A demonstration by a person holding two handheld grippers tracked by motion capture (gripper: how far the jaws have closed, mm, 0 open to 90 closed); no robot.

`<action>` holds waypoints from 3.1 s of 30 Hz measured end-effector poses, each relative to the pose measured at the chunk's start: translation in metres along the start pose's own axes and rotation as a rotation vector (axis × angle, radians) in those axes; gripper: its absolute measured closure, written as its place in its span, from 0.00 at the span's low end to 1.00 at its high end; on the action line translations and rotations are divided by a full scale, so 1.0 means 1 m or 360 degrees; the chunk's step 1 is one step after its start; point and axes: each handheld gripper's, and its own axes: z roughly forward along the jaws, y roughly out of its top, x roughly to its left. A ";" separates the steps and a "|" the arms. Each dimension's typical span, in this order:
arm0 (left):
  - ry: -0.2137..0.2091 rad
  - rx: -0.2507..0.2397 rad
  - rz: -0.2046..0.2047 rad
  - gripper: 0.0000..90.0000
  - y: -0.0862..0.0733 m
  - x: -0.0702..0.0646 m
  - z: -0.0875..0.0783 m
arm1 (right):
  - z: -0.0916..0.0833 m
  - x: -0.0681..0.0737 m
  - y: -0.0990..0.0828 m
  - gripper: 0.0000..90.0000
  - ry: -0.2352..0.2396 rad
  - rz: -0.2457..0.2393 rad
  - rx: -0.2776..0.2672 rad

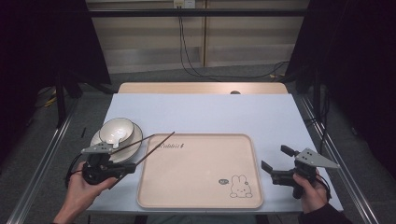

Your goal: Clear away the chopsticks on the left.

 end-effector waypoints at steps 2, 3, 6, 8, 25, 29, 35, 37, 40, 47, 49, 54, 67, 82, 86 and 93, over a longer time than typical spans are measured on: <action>0.0006 -0.0023 0.0013 0.94 0.002 -0.006 0.002 | 0.000 0.000 0.000 0.02 -0.0004 -0.0003 -0.0004; 0.0019 -0.0026 0.0000 0.94 0.003 -0.009 0.003 | 0.000 0.000 0.000 0.02 0.0001 -0.0002 -0.0004; 0.0050 -0.0031 -0.0024 0.94 0.006 -0.014 0.007 | 0.000 0.000 0.000 0.02 0.0005 -0.0003 -0.0006; 0.0079 -0.0048 -0.0057 0.94 0.008 -0.017 0.009 | 0.000 0.000 0.000 0.02 0.0005 -0.0004 -0.0010; 0.0386 0.0044 -0.0314 0.94 0.002 -0.035 0.048 | 0.000 0.001 0.000 0.02 0.0005 -0.0002 0.0000; 0.0413 0.0061 -0.0370 0.94 -0.001 -0.035 0.053 | 0.000 0.001 0.000 0.02 0.0004 -0.0003 0.0000; 0.0443 0.0147 -0.0383 0.94 -0.006 -0.038 0.067 | 0.000 0.001 0.000 0.02 0.0003 0.0002 -0.0003; 0.0483 0.0132 -0.0408 0.94 -0.006 -0.037 0.069 | 0.000 0.001 0.000 0.02 0.0004 -0.0002 -0.0003; 0.0497 0.0162 -0.0413 0.94 -0.008 -0.035 0.072 | 0.000 0.001 0.000 0.02 0.0006 -0.0001 -0.0003; 0.0514 0.0182 -0.0461 0.93 -0.008 -0.035 0.079 | 0.001 0.001 0.000 0.02 0.0011 -0.0002 -0.0002; 0.0518 0.0176 -0.0474 0.93 -0.008 -0.035 0.079 | 0.001 0.001 0.000 0.02 0.0011 -0.0002 0.0000; 0.0506 0.0175 -0.0475 0.89 -0.008 -0.036 0.079 | 0.001 0.001 0.000 0.02 0.0010 -0.0001 0.0003; 0.0442 0.0078 -0.0260 0.61 -0.004 -0.035 0.069 | 0.001 0.001 0.000 0.02 0.0020 0.0003 0.0000; 0.0361 -0.0142 0.0010 0.11 -0.003 -0.034 0.032 | 0.000 0.001 0.000 0.02 0.0016 -0.0002 -0.0009; 0.0265 -0.0204 0.0002 0.06 -0.007 -0.026 0.020 | 0.000 0.001 0.000 0.02 0.0015 0.0000 -0.0009; 0.0200 -0.0287 0.0028 0.03 -0.022 -0.005 -0.009 | 0.001 0.001 0.000 0.02 0.0012 0.0002 -0.0008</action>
